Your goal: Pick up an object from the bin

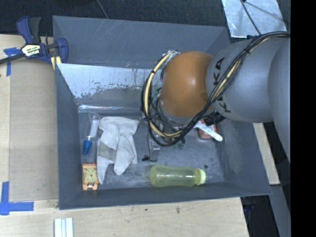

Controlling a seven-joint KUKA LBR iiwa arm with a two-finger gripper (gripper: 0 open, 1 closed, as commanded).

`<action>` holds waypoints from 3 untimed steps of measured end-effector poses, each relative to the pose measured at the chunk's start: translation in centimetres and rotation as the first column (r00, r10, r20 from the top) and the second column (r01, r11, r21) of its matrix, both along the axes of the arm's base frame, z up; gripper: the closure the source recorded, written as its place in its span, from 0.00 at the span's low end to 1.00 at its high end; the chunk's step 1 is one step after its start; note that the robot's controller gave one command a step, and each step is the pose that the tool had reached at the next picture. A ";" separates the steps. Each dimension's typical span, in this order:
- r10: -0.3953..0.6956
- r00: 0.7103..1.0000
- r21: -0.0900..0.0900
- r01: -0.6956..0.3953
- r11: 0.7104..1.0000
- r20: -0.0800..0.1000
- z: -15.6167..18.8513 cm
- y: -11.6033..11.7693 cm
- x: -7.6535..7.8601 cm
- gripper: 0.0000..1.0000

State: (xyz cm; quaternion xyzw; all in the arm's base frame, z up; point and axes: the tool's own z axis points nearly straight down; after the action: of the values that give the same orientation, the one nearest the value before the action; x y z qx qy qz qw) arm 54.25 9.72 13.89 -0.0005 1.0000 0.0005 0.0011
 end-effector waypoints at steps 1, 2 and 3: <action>0.125 0.992 -0.002 -0.125 0.992 0.002 -0.5 0.7 0.4 0.00; 0.406 0.914 -0.002 -0.406 0.914 0.003 -1.7 3.3 1.5 0.00; 0.431 0.903 -0.001 -0.431 0.903 0.001 -5.5 2.9 -0.6 1.00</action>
Offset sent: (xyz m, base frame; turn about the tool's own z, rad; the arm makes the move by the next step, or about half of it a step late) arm 0.0182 0.0434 -0.0225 -0.4457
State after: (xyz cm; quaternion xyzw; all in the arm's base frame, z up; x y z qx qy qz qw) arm 53.61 12.63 8.37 -0.2213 0.9752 0.0003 0.0015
